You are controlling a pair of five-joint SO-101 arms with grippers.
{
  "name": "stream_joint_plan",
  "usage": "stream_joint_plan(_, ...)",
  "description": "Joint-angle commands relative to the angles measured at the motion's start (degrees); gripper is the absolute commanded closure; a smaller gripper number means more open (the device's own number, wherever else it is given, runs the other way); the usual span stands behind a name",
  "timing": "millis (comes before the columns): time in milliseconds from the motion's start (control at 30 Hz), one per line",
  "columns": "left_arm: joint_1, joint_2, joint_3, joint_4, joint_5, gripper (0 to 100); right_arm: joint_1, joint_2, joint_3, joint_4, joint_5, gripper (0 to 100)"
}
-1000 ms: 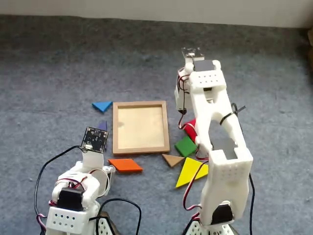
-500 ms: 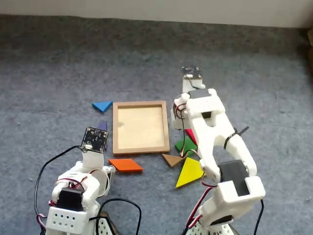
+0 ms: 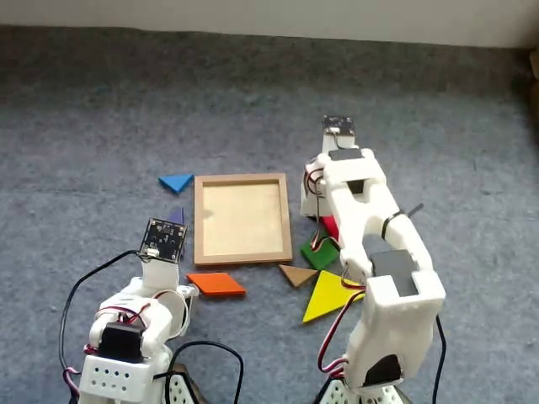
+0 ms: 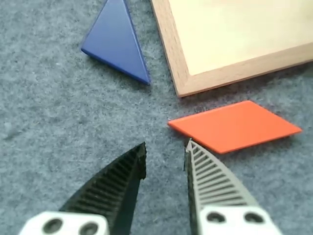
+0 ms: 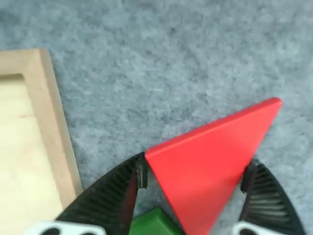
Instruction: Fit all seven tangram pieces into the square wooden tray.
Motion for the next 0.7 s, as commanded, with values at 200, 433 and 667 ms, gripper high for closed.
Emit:
stream_joint_plan(200, 0.92, -2.07, 1.1, 0.18, 0.35, 85, -0.04, -0.31, -4.7, 2.33, -0.88, 69.9)
stream_joint_plan(433, 0.92, -2.07, 1.1, 0.18, 0.35, 85, -0.31, -0.75, -5.67, 2.42, -7.03, 69.8)
stream_joint_plan(667, 0.92, -2.07, 1.1, 0.18, 0.35, 85, -0.48, -0.31, -8.48, 2.42, -7.56, 61.9)
